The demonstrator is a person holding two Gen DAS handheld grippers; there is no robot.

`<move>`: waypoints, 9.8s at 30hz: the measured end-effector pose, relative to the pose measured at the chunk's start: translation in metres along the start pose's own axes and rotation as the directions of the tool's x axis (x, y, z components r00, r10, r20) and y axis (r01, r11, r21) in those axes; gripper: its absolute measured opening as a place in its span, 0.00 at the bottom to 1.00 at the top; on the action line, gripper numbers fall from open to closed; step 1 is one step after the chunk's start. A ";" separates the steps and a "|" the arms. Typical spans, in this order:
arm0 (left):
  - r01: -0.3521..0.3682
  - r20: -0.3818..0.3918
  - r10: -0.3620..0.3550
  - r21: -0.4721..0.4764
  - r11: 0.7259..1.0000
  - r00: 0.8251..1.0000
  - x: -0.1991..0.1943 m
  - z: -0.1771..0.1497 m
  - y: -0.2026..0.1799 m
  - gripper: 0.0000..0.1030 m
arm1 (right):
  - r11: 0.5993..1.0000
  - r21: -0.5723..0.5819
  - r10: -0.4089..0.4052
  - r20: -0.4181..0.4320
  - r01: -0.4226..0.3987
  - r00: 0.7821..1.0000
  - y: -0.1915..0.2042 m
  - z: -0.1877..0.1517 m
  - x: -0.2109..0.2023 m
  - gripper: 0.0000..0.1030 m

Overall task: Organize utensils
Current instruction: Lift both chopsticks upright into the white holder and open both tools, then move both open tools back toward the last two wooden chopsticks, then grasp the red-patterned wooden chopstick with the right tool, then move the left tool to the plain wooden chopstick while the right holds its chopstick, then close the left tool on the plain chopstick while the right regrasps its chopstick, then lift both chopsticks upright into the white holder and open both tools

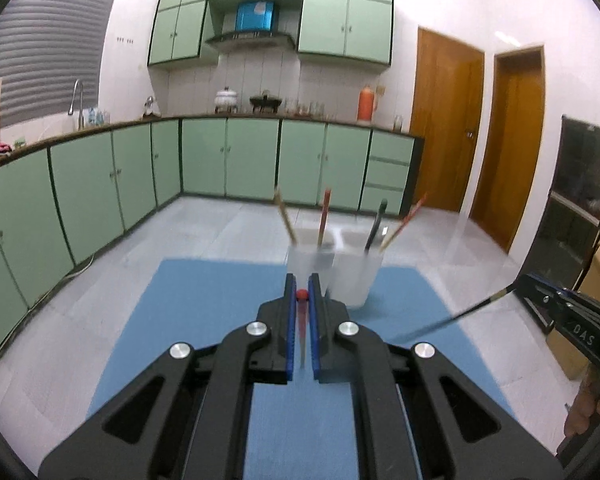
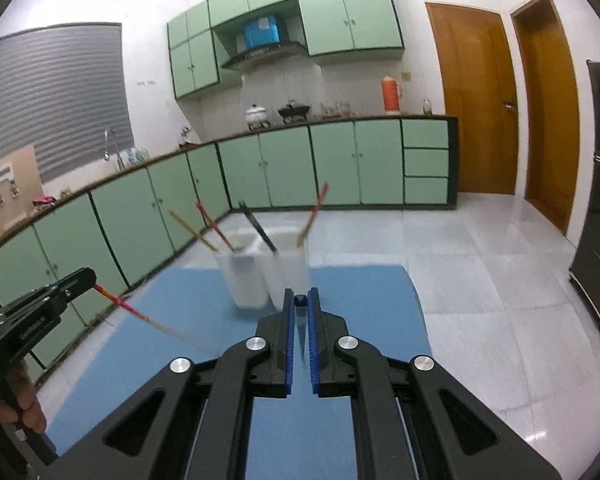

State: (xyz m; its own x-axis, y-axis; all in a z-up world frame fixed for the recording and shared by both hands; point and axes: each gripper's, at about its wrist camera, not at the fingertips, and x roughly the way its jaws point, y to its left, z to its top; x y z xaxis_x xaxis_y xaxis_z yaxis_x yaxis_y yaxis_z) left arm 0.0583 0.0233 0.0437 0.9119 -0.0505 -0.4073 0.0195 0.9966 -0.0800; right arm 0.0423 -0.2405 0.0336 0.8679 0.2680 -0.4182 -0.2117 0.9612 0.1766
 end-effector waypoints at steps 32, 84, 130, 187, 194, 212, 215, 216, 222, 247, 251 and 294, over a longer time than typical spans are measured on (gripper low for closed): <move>0.048 0.334 -0.064 0.055 0.997 0.940 0.046 0.169 -0.040 0.05 | 0.987 -0.100 0.148 0.269 -0.125 0.952 0.020 0.204 0.059 0.06; -0.024 -0.288 0.034 0.037 0.999 0.957 0.073 -0.135 0.034 0.61 | 0.996 0.072 0.077 -0.345 -0.055 0.935 0.028 -0.139 0.100 0.31; -0.016 -0.300 0.019 0.012 1.000 0.954 0.081 -0.133 0.029 0.62 | 0.996 0.026 0.084 -0.434 -0.081 0.897 0.044 -0.144 0.120 0.06; 0.079 -0.430 -0.056 0.036 0.996 0.901 0.092 -0.158 -0.021 0.28 | 0.994 0.105 0.032 -0.380 0.009 0.924 -0.011 -0.157 0.070 0.10; 0.077 -0.445 -0.052 0.038 0.996 0.894 0.095 -0.160 -0.021 0.28 | 0.998 0.068 0.012 -0.394 0.016 0.919 -0.004 -0.157 0.075 0.10; 0.070 -0.452 -0.049 0.030 0.997 0.891 0.084 -0.168 -0.018 0.43 | 1.000 0.021 0.010 -0.381 -0.003 0.925 -0.001 -0.163 0.067 0.17; 0.068 -0.455 -0.038 0.048 0.997 0.890 0.086 -0.168 -0.022 0.41 | 1.000 0.015 0.000 -0.386 0.006 0.923 0.000 -0.161 0.070 0.13; 0.072 -0.456 -0.040 0.052 0.996 0.889 0.086 -0.168 -0.024 0.36 | 1.000 0.010 -0.007 -0.387 0.011 0.922 0.001 -0.160 0.071 0.10; 0.083 -0.455 -0.046 0.063 0.995 0.889 0.087 -0.167 -0.028 0.09 | 1.000 0.021 0.000 -0.386 0.009 0.923 -0.001 -0.161 0.071 0.06; 0.119 -0.087 -0.116 0.029 0.992 0.989 0.020 -0.006 -0.016 0.06 | 0.995 -0.037 0.091 -0.052 -0.093 0.994 -0.010 -0.002 0.014 0.06; 0.142 -0.061 -0.141 0.023 0.990 0.988 0.024 0.016 -0.016 0.06 | 0.990 -0.041 0.133 -0.045 -0.135 0.990 -0.012 0.029 0.022 0.05; 0.073 0.090 -0.080 0.077 0.994 0.993 0.108 0.112 -0.016 0.49 | 0.995 -0.054 0.081 0.026 -0.079 0.996 -0.025 0.126 0.108 0.59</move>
State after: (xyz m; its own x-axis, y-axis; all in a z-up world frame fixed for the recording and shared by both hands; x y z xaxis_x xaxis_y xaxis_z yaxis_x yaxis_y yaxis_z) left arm 0.2026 0.0096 0.1027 0.9407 -0.1240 -0.3158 0.1175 0.9923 -0.0397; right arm 0.1983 -0.2434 0.0959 0.8596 0.3427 -0.3790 -0.3034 0.9392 0.1610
